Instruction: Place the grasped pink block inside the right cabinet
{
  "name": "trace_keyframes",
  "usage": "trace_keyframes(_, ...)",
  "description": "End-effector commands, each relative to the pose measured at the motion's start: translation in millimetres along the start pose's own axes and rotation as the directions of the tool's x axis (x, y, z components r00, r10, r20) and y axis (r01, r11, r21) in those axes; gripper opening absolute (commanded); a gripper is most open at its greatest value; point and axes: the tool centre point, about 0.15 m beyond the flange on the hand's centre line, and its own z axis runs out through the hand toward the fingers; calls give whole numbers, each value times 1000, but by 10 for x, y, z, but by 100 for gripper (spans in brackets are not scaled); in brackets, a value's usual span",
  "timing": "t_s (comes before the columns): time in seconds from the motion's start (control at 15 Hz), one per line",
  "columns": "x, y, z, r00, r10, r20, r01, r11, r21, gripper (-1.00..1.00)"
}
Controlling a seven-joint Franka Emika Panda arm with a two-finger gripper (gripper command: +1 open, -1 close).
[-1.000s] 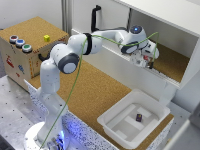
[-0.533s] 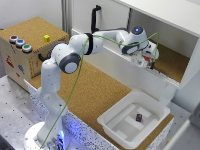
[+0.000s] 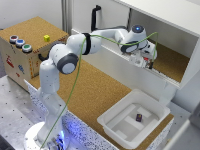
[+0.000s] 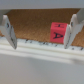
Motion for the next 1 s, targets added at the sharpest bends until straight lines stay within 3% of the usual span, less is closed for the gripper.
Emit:
trace_keyframes(0.0, -853, -603, -166, 999, -41, -11, 40, 994, -102, 100)
trace_keyframes(0.2, -1060, -959, -106, 993, -102, 56, 106, 992, -64, 100)
trace_keyframes(0.33, -1155, -1243, -43, 983, -156, 101, 156, 988, 12, 100)
trace_keyframes(0.6, -1376, -1764, 54, 982, -142, 125, 125, 983, 131, 100)
trace_keyframes(0.93, -1376, -1764, 54, 982, -142, 125, 125, 983, 131, 100)
